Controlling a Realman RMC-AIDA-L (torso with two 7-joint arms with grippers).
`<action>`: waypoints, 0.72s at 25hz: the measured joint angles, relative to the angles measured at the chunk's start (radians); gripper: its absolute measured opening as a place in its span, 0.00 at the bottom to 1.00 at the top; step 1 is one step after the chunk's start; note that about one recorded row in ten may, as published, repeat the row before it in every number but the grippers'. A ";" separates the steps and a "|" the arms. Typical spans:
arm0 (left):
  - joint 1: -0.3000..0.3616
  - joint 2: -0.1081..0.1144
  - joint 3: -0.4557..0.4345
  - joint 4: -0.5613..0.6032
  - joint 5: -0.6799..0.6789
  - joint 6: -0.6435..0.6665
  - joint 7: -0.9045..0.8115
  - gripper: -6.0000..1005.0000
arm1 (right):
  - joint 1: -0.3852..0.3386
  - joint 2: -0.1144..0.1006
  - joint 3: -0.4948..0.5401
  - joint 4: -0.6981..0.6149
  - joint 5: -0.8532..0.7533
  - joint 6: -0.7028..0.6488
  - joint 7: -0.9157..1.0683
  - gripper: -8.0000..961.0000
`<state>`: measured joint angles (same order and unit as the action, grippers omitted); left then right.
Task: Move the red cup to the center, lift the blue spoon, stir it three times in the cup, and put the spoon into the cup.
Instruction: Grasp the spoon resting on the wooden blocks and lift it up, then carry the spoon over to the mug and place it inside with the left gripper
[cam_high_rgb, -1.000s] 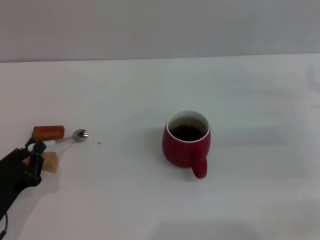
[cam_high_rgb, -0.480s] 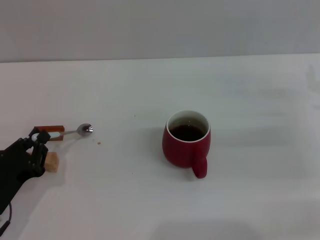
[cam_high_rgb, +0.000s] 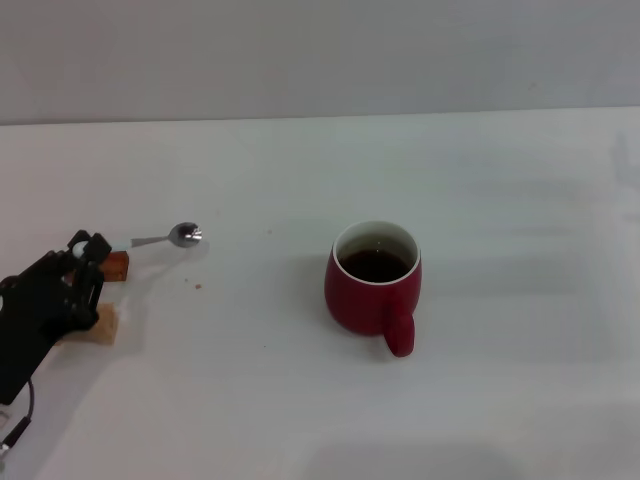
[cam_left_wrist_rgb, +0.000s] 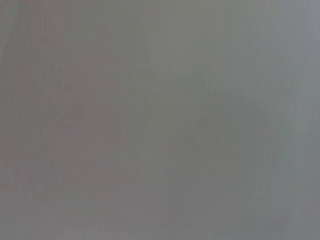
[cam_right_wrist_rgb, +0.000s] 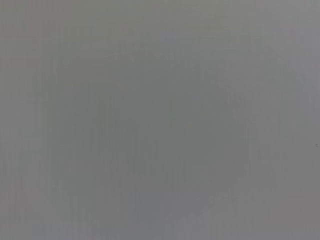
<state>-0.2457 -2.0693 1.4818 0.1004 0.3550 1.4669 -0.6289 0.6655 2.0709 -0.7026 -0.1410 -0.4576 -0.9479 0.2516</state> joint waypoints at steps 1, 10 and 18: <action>-0.004 0.000 0.000 0.001 0.001 0.000 -0.004 0.15 | 0.000 0.000 0.000 0.000 0.000 0.000 0.000 0.62; -0.064 0.009 0.001 0.026 0.004 -0.008 -0.058 0.15 | -0.003 0.000 0.000 0.006 -0.001 0.000 0.000 0.62; -0.089 0.019 -0.003 0.129 0.052 -0.099 -0.122 0.15 | -0.010 -0.002 0.007 0.008 -0.001 0.000 0.000 0.62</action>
<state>-0.3347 -2.0504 1.4788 0.2298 0.4066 1.3678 -0.7512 0.6557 2.0686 -0.6956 -0.1334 -0.4588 -0.9481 0.2516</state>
